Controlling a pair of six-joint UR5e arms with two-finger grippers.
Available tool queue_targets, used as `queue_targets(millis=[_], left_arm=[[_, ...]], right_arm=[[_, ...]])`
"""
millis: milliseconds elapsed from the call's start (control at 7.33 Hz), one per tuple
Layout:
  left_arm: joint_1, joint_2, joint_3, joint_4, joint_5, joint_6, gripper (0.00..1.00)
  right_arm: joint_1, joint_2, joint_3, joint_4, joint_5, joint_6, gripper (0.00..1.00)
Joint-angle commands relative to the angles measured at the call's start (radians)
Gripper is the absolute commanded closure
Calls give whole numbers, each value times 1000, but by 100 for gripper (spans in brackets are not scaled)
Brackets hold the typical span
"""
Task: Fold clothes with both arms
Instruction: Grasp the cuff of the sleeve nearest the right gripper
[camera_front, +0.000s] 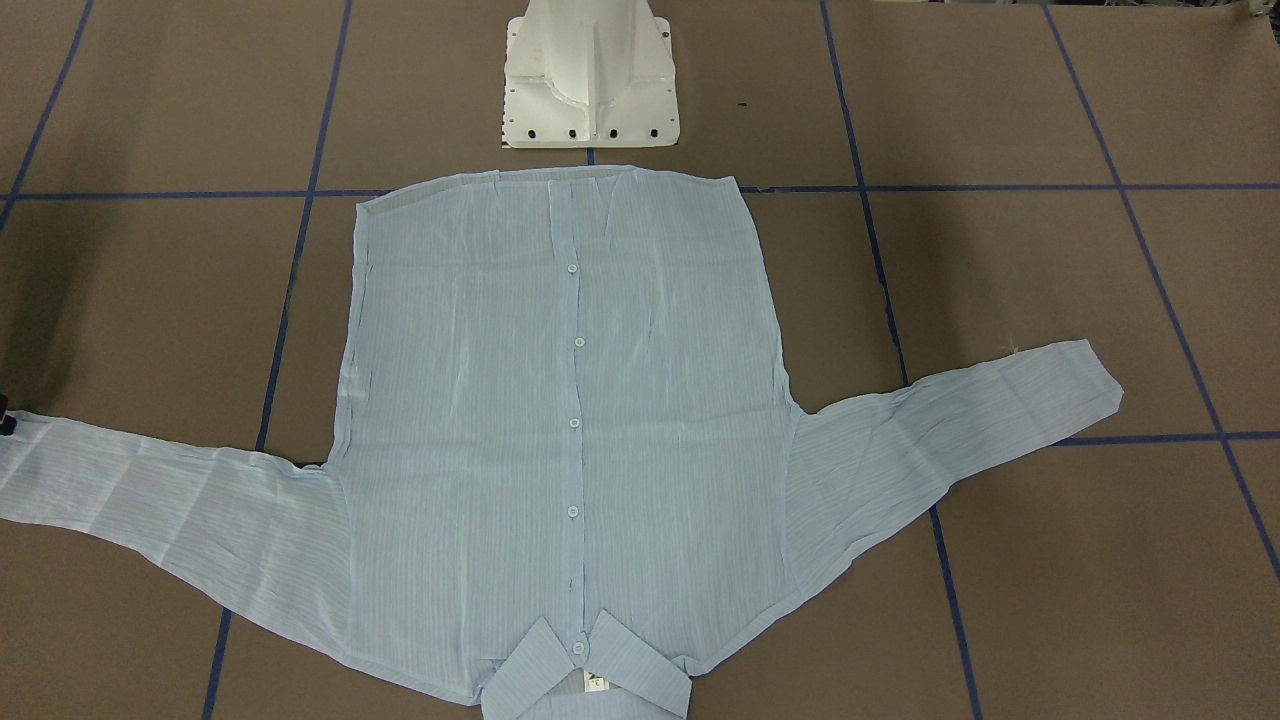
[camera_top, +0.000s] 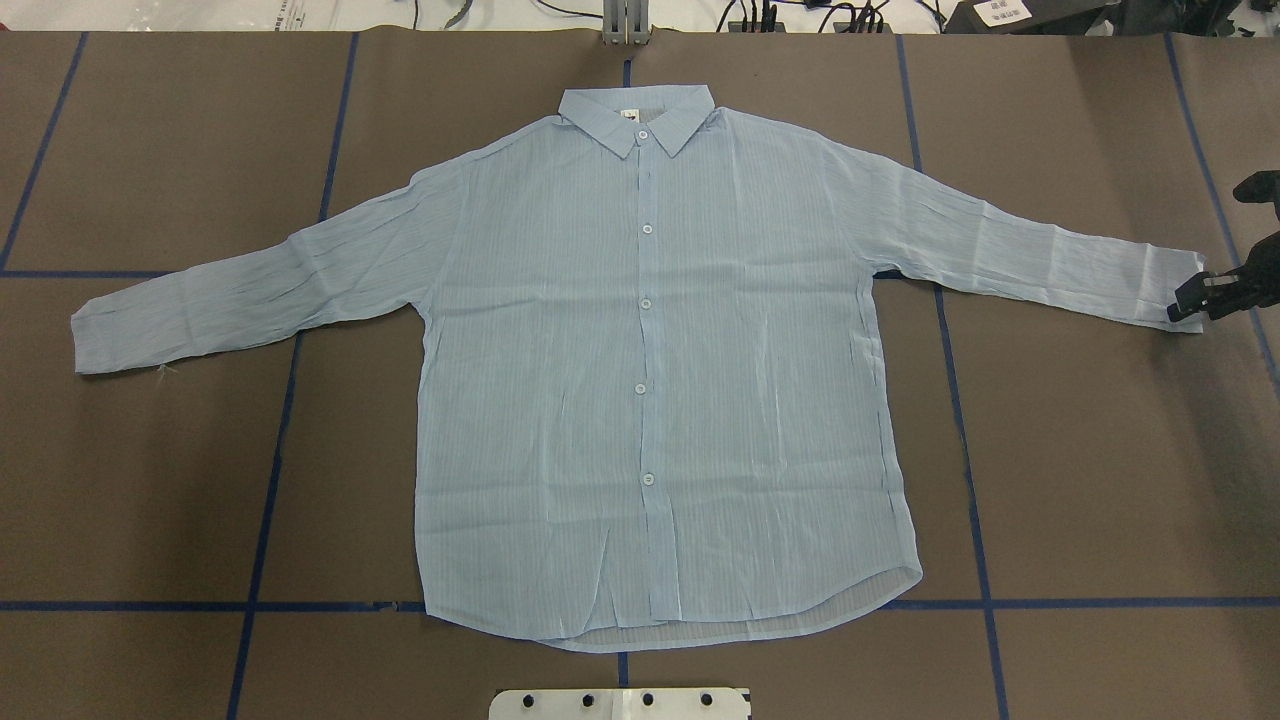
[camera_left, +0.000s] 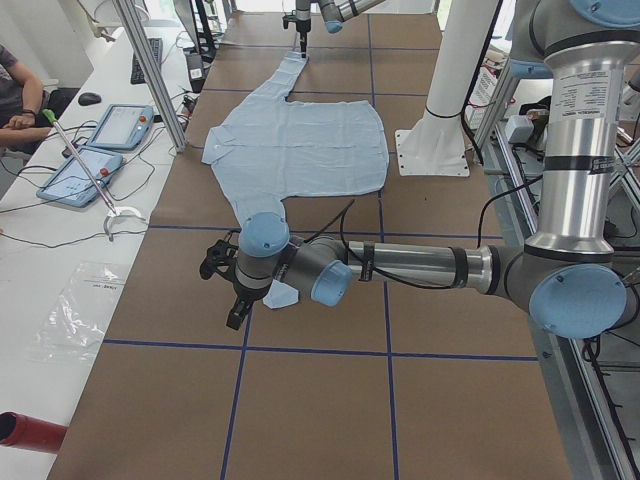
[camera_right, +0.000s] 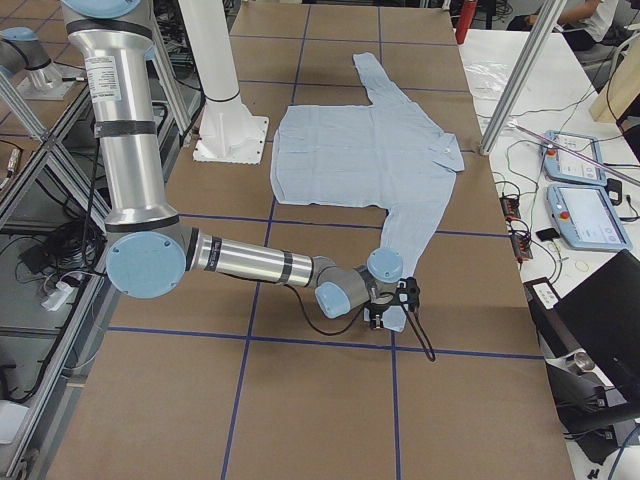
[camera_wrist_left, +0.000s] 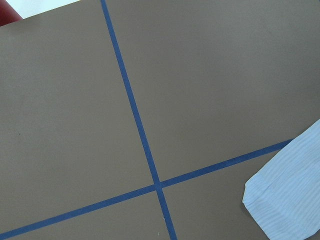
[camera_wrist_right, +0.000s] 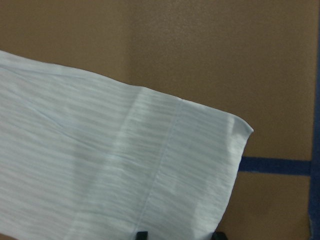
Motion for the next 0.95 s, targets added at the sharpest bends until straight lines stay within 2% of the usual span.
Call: queue_targets(millis=[0,136,545,682,818], left_arm=[[0,0,0,0,0,-2,1],[0,0,0,0,0,0,1],[0,0,2,0,0,-2,1],[0,0,2,0,0,-2,1],[0,1,0,0,0,-2,1]], right_arm=[[0,1,8,0,6,0,65],[0,3,11,4,8,0,73],[3,1,25,10,9,0,75],[6,0,26,10,12,0,80],[8,-5,45,12,22,0,98]])
